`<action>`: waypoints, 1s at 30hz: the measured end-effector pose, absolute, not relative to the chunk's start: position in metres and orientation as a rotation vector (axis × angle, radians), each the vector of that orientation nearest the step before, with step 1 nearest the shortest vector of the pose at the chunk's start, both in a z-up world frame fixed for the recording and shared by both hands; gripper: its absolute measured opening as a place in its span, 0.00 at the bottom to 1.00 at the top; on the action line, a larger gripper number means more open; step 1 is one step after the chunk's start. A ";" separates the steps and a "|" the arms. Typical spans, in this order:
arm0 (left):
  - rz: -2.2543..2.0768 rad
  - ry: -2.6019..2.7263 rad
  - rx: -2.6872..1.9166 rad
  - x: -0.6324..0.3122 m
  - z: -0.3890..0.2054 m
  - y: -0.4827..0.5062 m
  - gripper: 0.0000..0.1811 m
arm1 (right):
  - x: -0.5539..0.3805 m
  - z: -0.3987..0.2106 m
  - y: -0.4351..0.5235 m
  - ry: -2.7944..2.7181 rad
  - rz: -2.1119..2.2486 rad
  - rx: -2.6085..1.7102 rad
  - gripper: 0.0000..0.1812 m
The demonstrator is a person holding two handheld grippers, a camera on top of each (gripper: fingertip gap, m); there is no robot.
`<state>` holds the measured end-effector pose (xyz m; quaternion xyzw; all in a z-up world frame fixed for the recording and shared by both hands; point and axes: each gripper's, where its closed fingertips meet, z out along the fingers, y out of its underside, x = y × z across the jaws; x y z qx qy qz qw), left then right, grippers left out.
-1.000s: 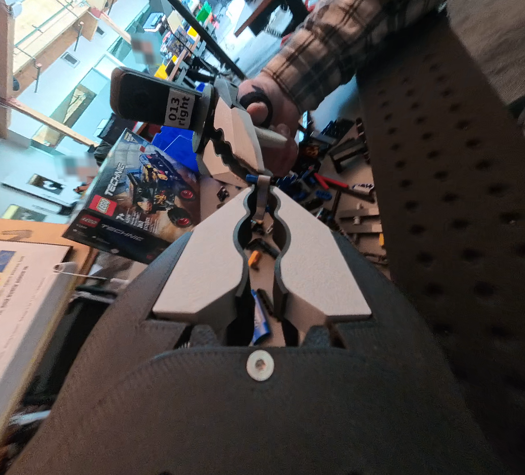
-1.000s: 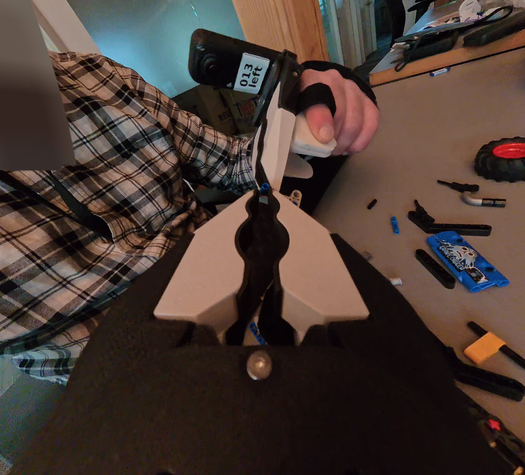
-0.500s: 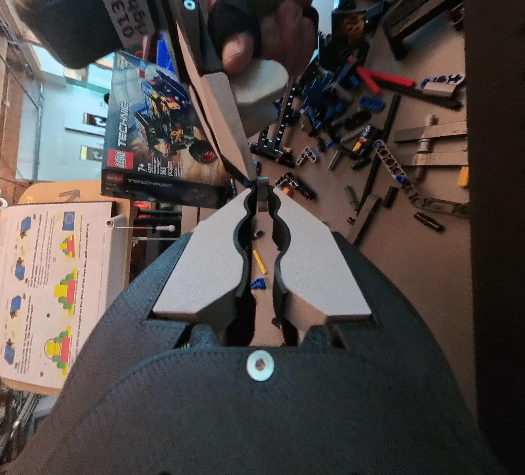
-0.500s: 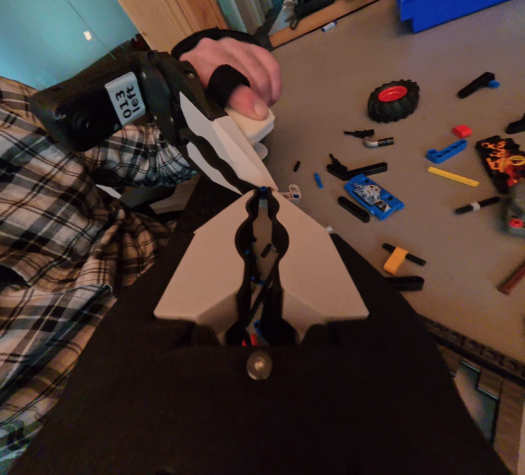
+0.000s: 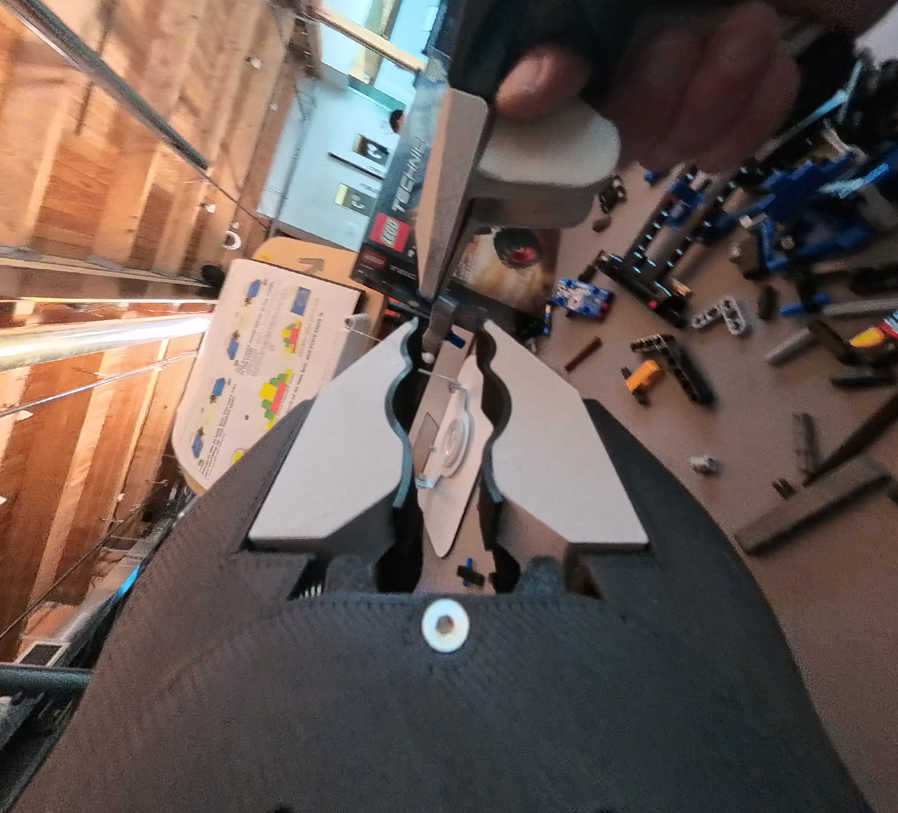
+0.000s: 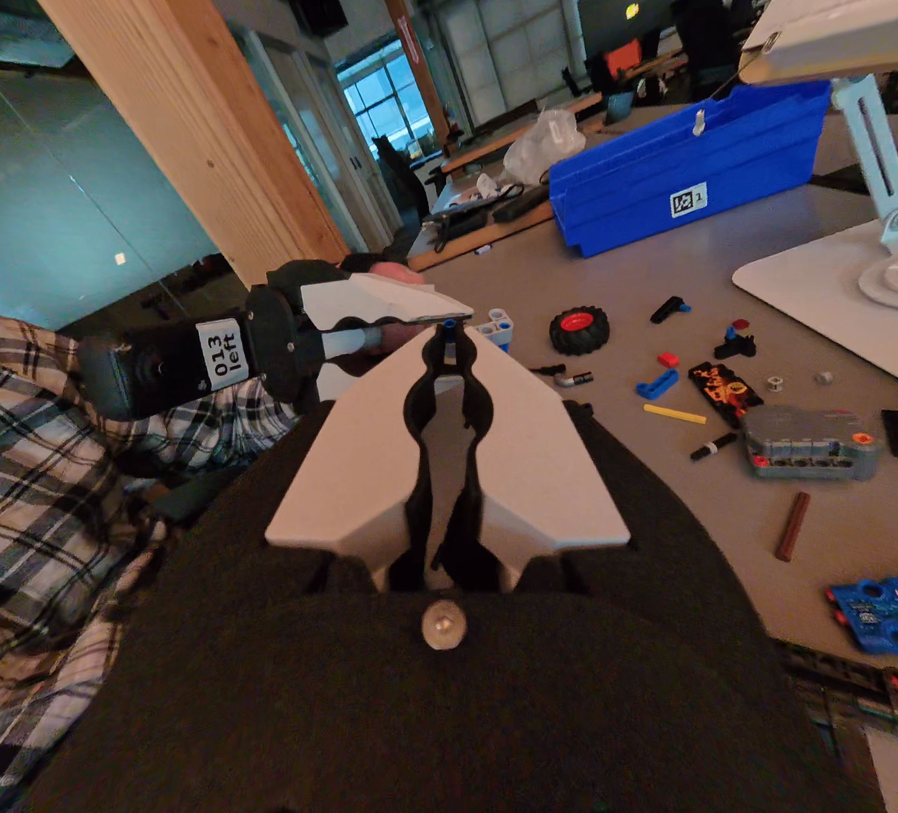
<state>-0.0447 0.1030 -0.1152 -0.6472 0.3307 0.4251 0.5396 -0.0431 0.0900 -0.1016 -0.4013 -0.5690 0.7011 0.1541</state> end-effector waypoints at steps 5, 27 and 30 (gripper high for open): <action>1.033 0.704 -1.488 -0.042 -0.101 0.107 0.08 | -0.042 -0.088 0.088 -1.509 2.044 -1.095 0.01; 0.375 0.641 -1.470 -0.029 -0.093 0.083 0.04 | -0.012 -0.086 0.100 -1.771 1.698 -0.934 0.01; 0.166 0.555 -1.463 -0.031 -0.089 0.079 0.04 | -0.015 -0.126 0.089 -1.983 1.543 -0.997 0.02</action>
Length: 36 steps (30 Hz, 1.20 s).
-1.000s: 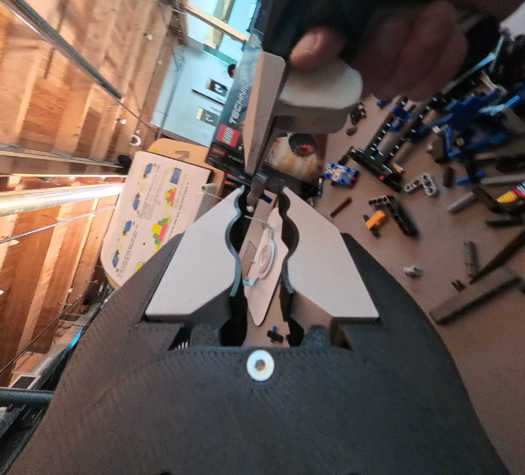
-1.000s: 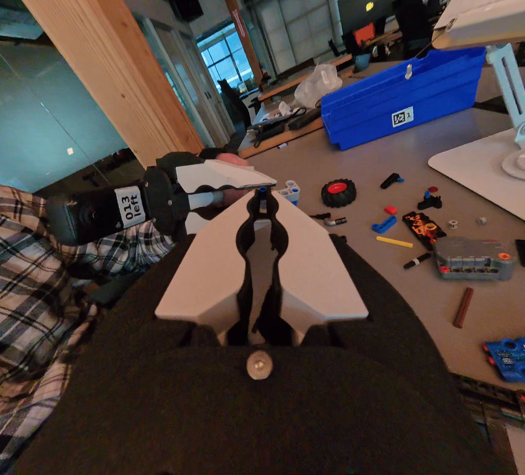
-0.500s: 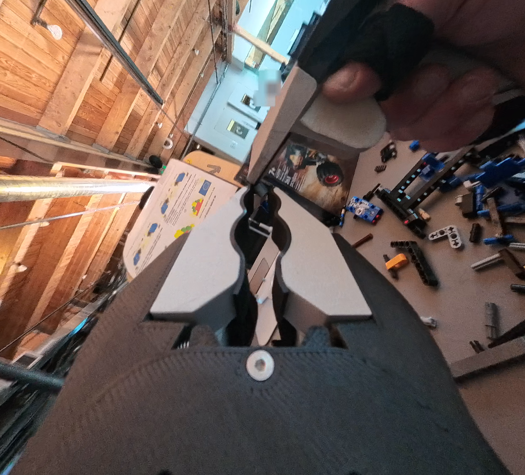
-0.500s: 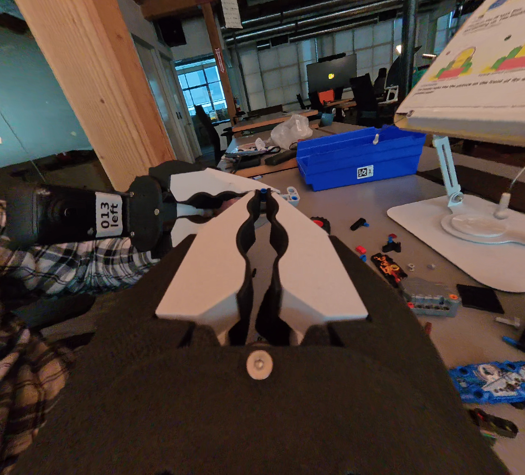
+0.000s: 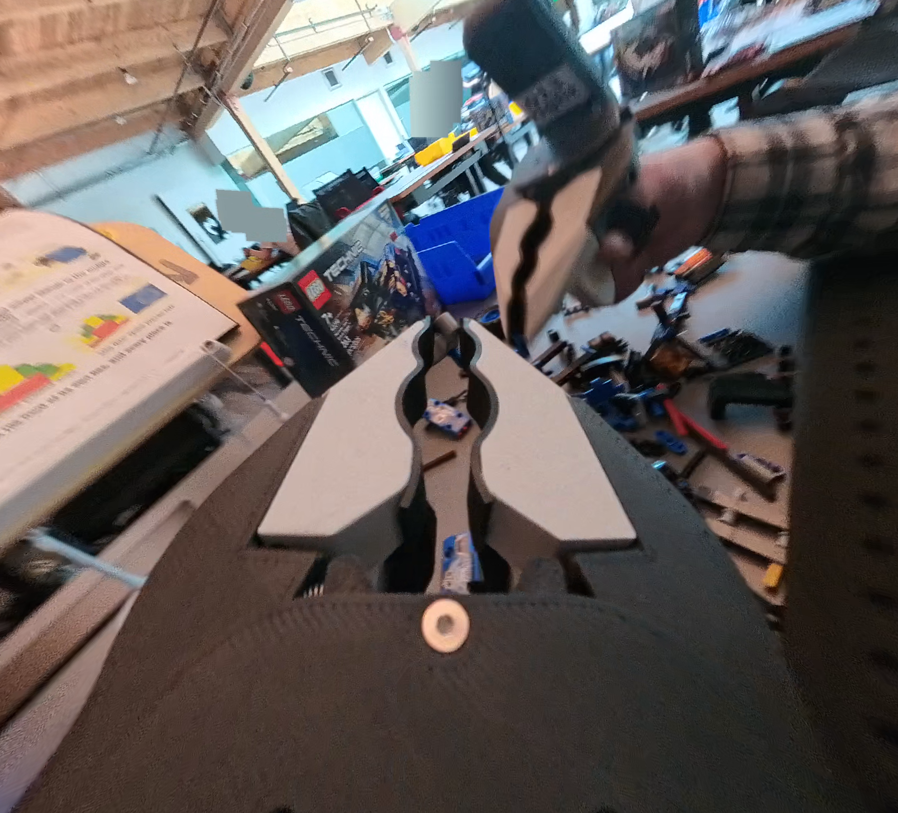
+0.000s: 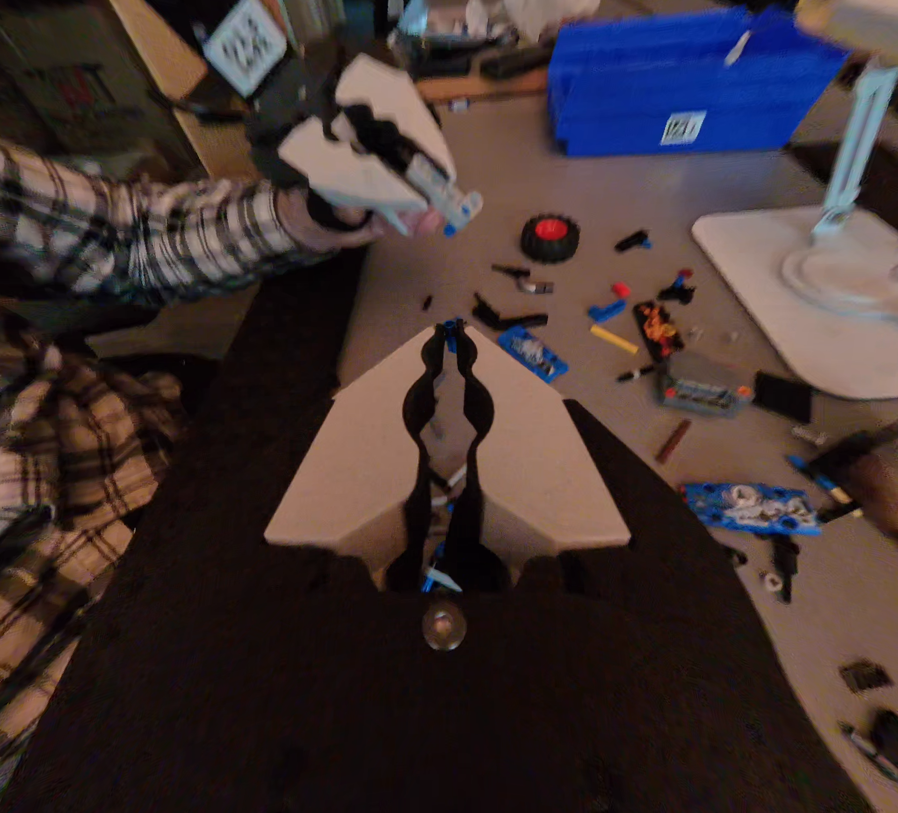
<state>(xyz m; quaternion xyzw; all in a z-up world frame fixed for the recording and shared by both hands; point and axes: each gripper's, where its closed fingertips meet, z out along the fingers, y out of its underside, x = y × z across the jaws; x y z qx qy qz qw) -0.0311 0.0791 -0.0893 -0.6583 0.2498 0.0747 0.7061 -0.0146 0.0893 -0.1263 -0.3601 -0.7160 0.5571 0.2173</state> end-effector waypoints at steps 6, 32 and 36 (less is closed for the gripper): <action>-0.199 0.384 -1.462 -0.030 -0.088 0.084 0.04 | -0.022 -0.167 0.082 -2.112 1.346 -1.043 0.10; 0.052 0.442 -1.536 -0.024 -0.102 0.104 0.14 | -0.031 -0.119 0.100 -1.811 0.986 -0.845 0.01; 0.057 0.447 -1.564 -0.023 -0.107 0.105 0.07 | -0.029 -0.119 0.096 -1.822 0.868 -0.769 0.00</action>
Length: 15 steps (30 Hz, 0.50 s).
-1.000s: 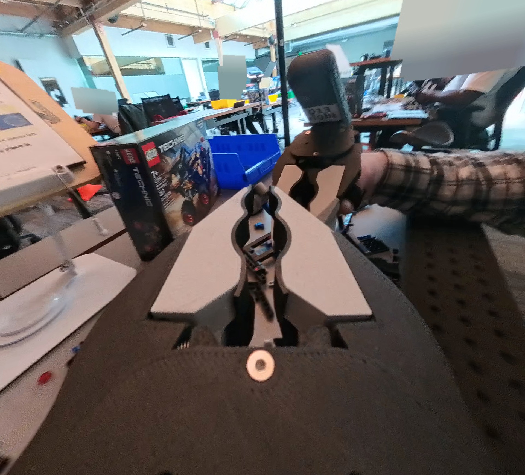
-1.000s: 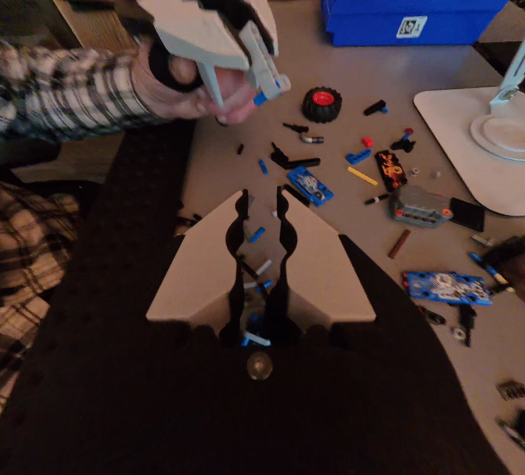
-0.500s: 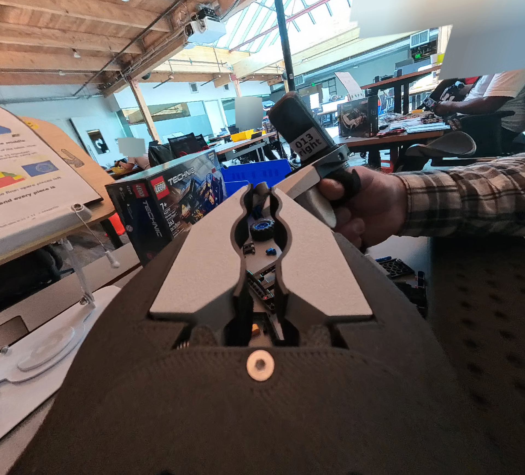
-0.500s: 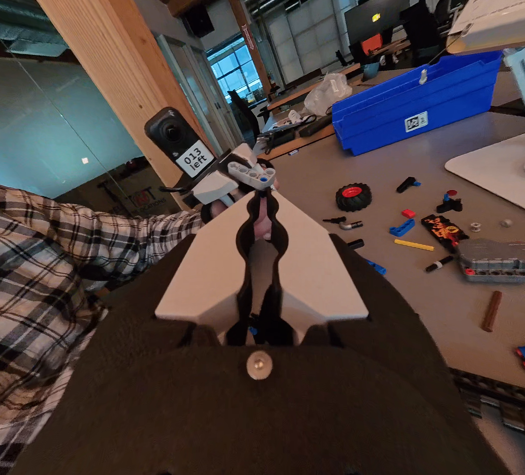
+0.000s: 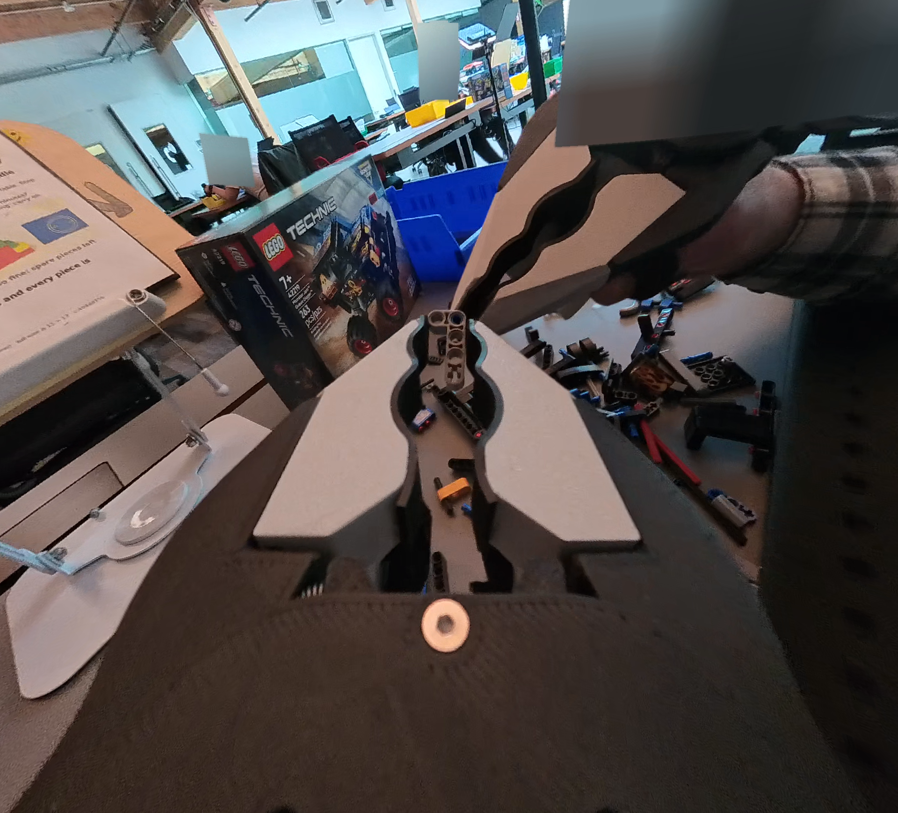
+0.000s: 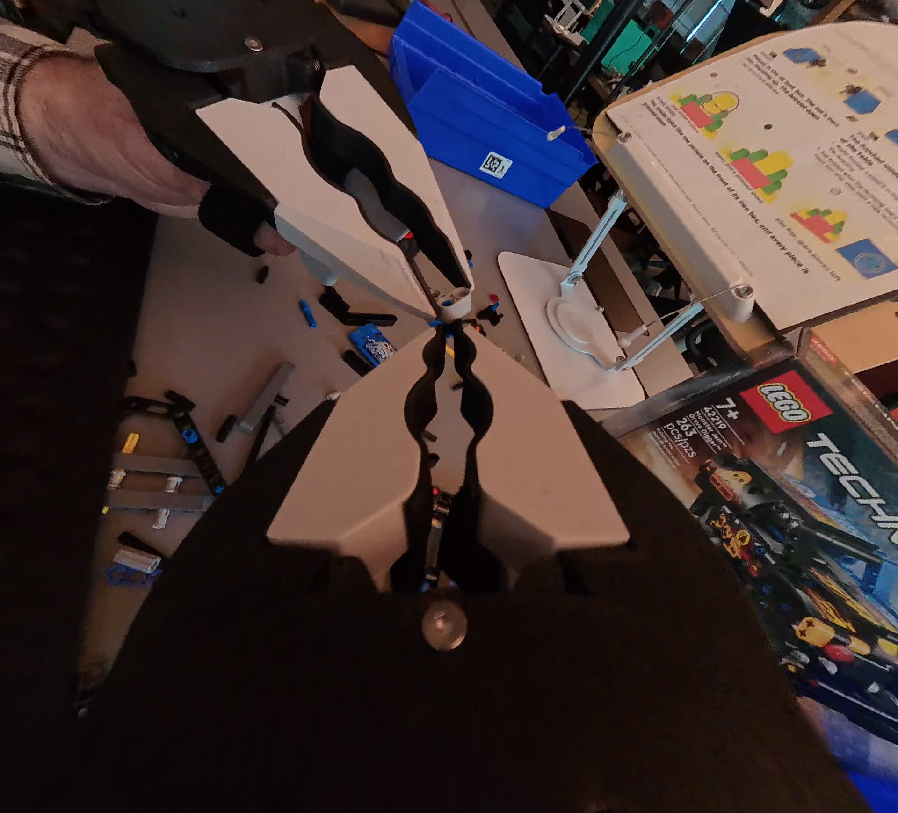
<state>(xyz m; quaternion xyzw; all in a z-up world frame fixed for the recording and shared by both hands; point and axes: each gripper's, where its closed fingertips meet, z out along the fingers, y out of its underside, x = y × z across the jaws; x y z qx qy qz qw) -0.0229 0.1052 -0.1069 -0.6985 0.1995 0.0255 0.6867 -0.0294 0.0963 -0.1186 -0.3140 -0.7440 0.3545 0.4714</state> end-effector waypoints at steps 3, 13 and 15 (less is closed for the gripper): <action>0.098 0.435 -1.542 -0.022 -0.102 0.103 0.05 | -0.031 -0.114 0.094 -1.809 0.834 -0.757 0.00; -0.135 0.379 -1.535 -0.030 -0.099 0.096 0.03 | -0.033 -0.152 0.100 -1.961 0.965 -0.859 0.01; -0.241 0.329 -1.516 -0.031 -0.099 0.097 0.02 | -0.031 -0.149 0.098 -1.963 0.970 -0.852 0.01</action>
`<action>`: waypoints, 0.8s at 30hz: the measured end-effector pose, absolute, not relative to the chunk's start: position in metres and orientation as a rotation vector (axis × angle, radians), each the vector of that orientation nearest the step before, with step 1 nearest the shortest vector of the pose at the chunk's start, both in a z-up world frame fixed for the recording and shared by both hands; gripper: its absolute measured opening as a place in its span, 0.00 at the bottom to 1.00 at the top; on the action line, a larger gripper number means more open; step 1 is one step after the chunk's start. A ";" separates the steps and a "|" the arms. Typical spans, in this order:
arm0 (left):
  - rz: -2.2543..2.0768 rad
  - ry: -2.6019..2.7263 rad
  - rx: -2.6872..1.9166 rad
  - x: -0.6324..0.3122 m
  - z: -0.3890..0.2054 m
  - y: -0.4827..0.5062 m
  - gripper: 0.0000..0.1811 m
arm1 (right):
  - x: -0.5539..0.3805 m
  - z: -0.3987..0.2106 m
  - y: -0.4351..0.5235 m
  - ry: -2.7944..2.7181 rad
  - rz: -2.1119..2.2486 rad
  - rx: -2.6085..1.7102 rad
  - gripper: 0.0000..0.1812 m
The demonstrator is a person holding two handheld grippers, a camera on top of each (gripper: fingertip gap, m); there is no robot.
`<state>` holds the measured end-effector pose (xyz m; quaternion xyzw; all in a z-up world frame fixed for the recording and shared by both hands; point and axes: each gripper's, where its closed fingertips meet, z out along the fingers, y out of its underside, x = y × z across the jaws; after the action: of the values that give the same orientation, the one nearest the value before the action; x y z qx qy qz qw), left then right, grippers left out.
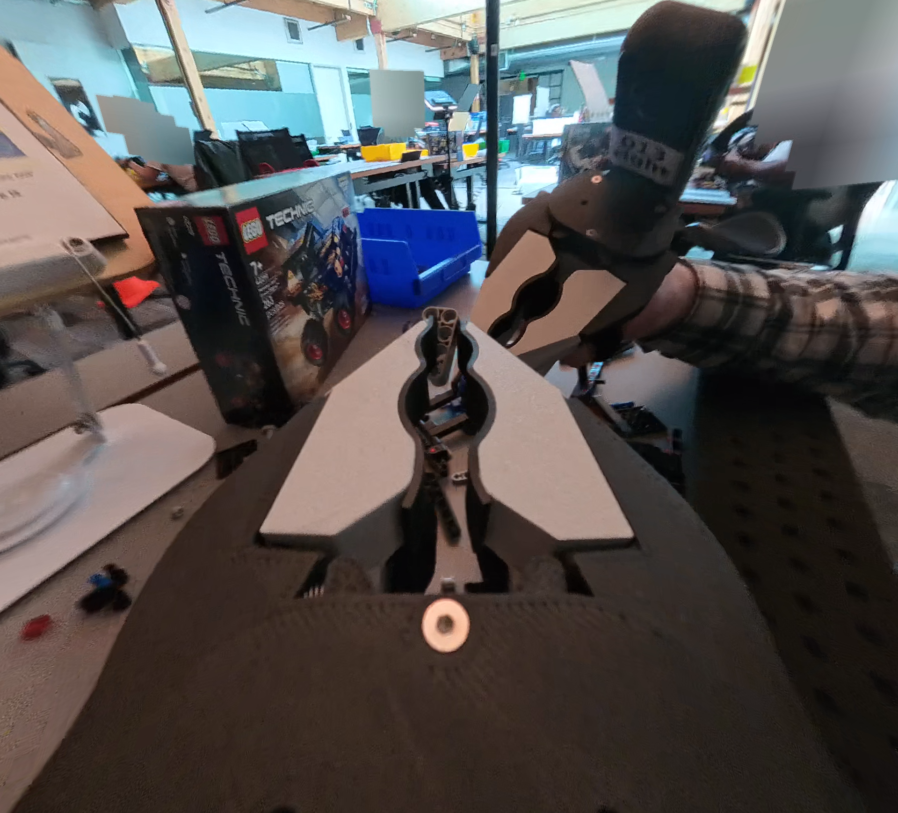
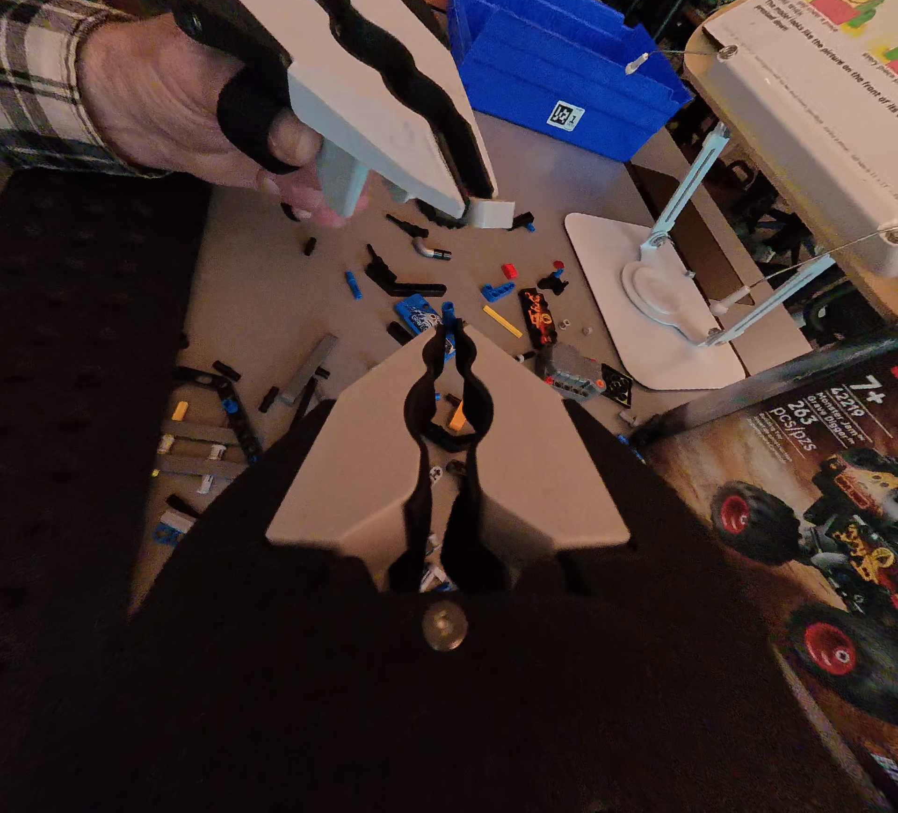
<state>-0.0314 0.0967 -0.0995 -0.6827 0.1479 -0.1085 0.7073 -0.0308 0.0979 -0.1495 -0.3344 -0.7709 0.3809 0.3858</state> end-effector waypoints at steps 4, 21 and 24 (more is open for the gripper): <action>-0.232 0.389 -1.614 -0.030 -0.115 0.096 0.03 | -0.026 -0.182 0.104 -2.119 0.915 -0.908 0.03; -0.050 0.747 -2.113 -0.043 -0.218 0.066 0.14 | -0.003 -0.215 0.147 -2.207 0.861 -1.078 0.08; -0.075 0.887 -2.193 -0.034 -0.239 0.052 0.13 | -0.001 -0.219 0.147 -2.235 0.832 -1.065 0.08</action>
<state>-0.0340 0.0518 -0.2394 -0.8580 0.3470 -0.0294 0.3776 -0.0010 0.1467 -0.2194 -0.3935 -0.8258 0.3076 0.2620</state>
